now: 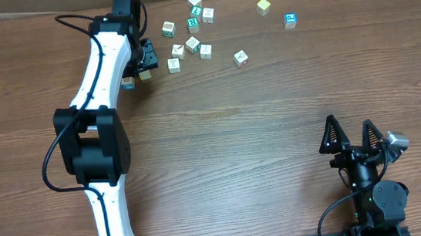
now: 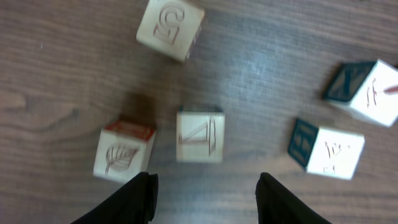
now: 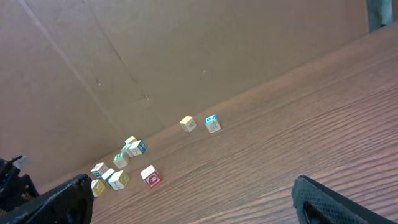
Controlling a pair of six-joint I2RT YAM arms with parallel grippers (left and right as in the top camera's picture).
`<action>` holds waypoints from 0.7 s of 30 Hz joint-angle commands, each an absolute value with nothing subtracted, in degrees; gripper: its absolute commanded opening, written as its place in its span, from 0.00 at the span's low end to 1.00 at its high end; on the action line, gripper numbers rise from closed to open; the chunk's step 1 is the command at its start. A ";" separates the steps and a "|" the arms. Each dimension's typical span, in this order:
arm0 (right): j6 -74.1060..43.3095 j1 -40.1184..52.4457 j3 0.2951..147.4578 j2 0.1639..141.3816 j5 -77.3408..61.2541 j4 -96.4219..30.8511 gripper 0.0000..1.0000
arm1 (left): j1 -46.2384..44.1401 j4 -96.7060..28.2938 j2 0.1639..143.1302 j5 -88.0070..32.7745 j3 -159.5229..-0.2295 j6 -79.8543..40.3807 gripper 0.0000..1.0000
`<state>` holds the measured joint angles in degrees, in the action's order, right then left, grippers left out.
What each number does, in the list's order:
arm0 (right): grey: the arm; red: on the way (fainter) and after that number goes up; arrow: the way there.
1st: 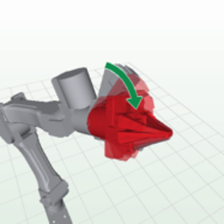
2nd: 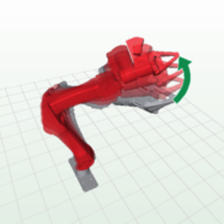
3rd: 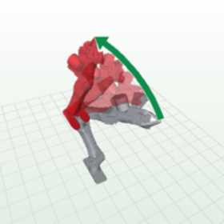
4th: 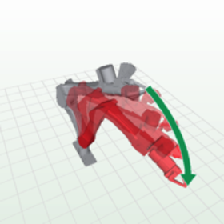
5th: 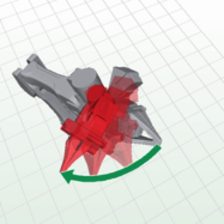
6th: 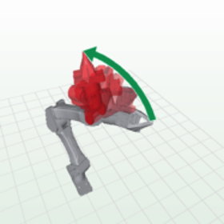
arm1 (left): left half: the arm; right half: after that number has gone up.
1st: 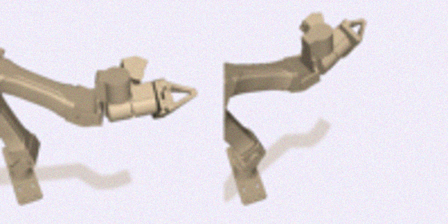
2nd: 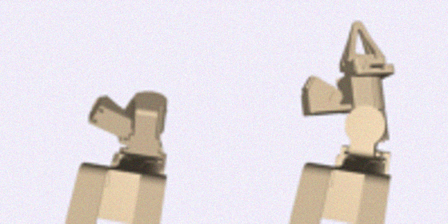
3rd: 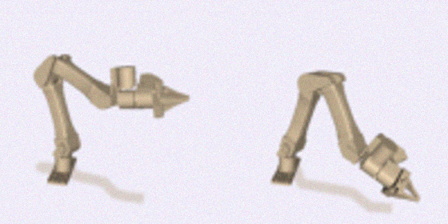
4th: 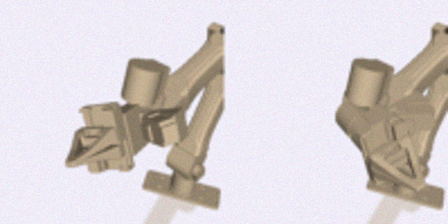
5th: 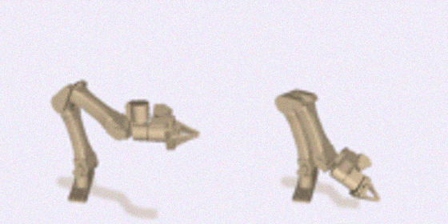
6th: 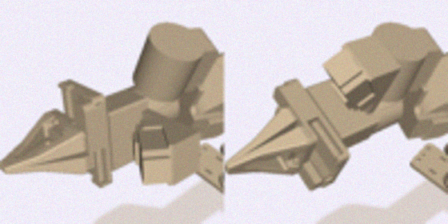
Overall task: Form a horizontal line
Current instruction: 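Lower the left gripper and grasp the blue-bordered '5' block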
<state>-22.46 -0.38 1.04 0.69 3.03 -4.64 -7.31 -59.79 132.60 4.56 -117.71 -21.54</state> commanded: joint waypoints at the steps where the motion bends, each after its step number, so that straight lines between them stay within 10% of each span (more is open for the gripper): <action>1: -22.02 -0.71 0.45 0.40 3.36 -4.38 1.00 | -7.51 -58.28 134.26 6.22 -118.26 -22.87 0.51; 21: -22.02 -0.71 0.45 0.40 3.36 -4.38 1.00 | -7.42 -53.08 139.72 7.90 -116.25 -23.24 0.51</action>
